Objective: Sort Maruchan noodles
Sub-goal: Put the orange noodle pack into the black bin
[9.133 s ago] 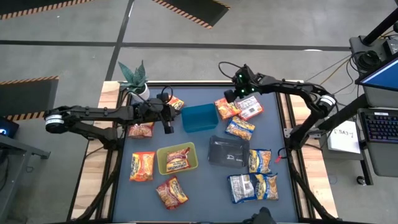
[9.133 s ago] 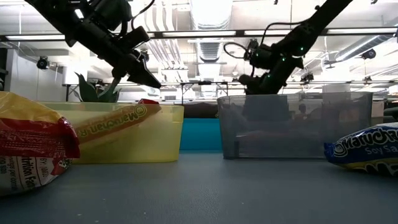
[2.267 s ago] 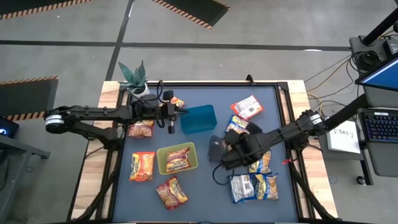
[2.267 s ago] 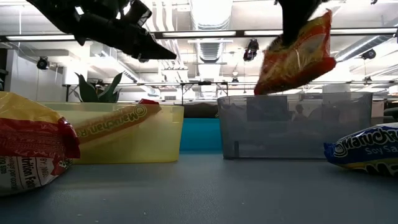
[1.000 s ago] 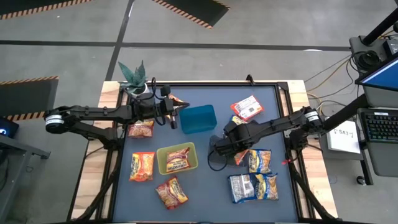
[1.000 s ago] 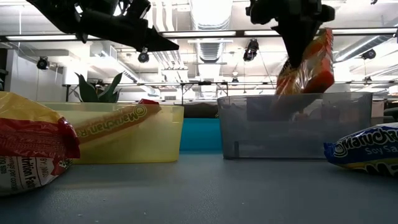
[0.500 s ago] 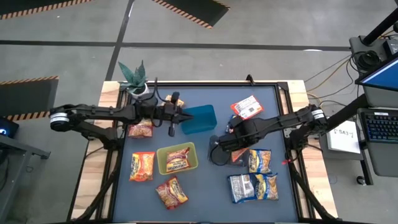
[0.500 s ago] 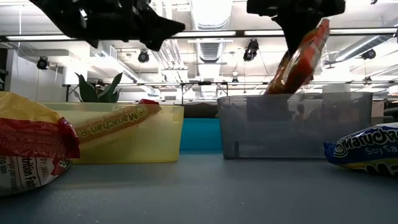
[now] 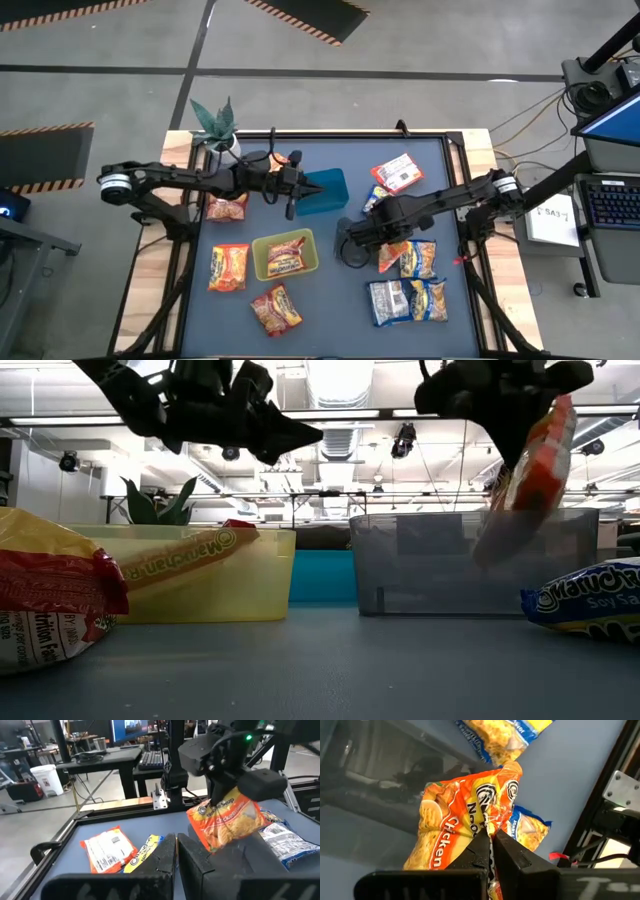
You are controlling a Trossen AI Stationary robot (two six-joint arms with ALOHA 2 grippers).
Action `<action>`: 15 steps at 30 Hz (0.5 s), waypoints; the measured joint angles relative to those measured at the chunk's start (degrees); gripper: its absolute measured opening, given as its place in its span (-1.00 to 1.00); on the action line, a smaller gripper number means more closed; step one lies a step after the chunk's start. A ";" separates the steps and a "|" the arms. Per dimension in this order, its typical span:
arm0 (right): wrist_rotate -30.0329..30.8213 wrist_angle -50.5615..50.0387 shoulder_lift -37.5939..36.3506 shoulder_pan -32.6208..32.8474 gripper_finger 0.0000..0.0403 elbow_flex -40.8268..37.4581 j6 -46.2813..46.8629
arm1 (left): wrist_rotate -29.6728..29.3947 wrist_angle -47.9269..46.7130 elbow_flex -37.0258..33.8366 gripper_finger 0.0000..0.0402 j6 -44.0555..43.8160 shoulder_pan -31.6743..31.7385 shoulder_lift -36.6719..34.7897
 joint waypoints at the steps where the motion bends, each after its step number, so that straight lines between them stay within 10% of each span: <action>1: 0.06 0.00 0.00 -0.08 -0.96 -0.25 0.26 | 0.01 -0.14 0.02 -1.00 0.02 0.00 -0.04; 15: 2.02 0.02 0.00 -0.35 -0.96 -2.33 0.19 | 0.00 -0.30 0.00 -1.00 0.79 0.00 -0.87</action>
